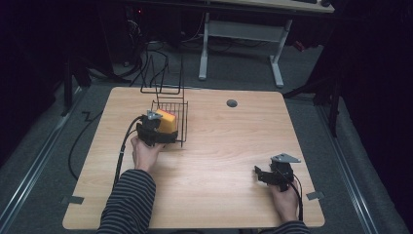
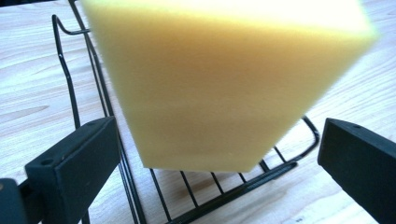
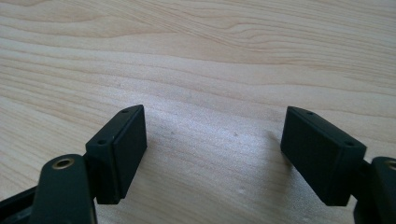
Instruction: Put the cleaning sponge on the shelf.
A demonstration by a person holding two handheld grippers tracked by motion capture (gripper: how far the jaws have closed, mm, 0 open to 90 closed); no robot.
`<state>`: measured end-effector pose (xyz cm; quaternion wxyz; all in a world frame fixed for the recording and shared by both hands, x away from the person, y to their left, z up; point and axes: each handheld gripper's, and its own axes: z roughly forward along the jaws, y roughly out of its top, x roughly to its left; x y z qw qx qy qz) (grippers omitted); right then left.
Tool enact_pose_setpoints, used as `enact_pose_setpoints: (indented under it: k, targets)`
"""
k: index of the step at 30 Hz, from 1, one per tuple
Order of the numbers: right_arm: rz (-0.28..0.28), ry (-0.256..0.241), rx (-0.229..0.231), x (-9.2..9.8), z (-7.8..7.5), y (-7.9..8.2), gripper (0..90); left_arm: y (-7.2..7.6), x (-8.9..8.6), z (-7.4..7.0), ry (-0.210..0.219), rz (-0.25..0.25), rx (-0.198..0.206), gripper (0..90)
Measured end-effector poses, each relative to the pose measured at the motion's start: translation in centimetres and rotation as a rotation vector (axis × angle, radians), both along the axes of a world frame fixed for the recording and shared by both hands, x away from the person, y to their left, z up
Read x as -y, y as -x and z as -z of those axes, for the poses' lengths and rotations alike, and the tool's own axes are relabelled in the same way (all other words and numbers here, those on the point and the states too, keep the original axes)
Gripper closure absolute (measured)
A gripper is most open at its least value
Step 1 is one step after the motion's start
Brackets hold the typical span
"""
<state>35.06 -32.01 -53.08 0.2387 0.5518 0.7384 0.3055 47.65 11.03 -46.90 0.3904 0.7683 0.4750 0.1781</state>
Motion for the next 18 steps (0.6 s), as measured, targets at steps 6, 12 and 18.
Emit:
enact_pose_setpoints:
  k: [6, 12, 18]
  targets:
    - [0.0, 0.0, 0.0, 0.0, 0.0, 0.0, 22.9, 0.7, -0.1, -0.4, -0.003, 0.012, 0.006, 0.0]
    - [0.0, -0.001, 0.0, 0.0, 0.0, 0.0, 22.8, 1.5, -0.4, -0.9, 0.008, 0.017, 0.009, 0.0]
    - [0.0, -0.001, -0.001, 0.0, 0.0, 0.0, 22.8, 2.6, -1.0, -1.4, 0.01, 0.025, 0.023, 0.0]
